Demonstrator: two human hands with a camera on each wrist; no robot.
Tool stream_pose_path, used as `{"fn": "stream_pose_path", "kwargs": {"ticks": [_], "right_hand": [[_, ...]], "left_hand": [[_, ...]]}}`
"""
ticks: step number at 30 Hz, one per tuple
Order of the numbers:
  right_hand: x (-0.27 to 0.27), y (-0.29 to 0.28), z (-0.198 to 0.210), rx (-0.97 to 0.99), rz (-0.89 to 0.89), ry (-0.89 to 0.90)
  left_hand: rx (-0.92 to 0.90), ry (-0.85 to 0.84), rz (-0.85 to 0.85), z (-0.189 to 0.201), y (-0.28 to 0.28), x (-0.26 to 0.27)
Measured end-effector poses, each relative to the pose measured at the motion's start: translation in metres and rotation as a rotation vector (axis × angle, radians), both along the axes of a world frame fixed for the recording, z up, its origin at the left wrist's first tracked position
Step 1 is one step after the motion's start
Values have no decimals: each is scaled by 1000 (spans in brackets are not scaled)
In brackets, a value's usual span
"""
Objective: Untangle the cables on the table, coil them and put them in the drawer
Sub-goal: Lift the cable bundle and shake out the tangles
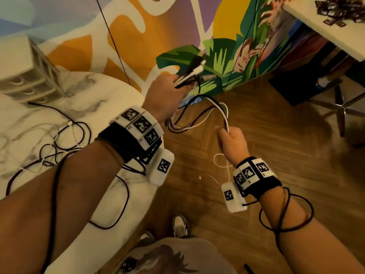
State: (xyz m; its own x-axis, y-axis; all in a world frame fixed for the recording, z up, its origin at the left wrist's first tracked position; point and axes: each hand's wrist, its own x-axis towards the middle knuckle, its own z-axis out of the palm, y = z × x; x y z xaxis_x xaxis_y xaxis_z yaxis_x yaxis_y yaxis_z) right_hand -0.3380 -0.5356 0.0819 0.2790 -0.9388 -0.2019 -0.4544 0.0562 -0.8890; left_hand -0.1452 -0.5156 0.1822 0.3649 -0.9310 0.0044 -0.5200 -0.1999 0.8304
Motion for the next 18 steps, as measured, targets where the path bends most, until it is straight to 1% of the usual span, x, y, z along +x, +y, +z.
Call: {"fn": "stream_pose_path", "kwargs": {"ticks": [2,4,6,9,13,15,18], "right_hand": [[-15,-1,-25,8,-91,69],[-29,-3,-53,37,-133,205],[-43,-6,-80,105,-130,373],[-65,-7,-108,285,-98,588],[-87,-3,-125,419,-27,698],[-89,-1,-125,472,57,741],[-78,-5,-112,452,191,789]], "left_hand": [[-34,47,22,4,-2,9],[-78,104,9,6,-4,9],[-108,161,-25,5,-3,3],[-134,286,-76,-1,1,-10],[-139,506,-161,-9,3,-35],[-134,573,-197,-13,2,-47],[-112,616,-231,-21,0,-62]]}}
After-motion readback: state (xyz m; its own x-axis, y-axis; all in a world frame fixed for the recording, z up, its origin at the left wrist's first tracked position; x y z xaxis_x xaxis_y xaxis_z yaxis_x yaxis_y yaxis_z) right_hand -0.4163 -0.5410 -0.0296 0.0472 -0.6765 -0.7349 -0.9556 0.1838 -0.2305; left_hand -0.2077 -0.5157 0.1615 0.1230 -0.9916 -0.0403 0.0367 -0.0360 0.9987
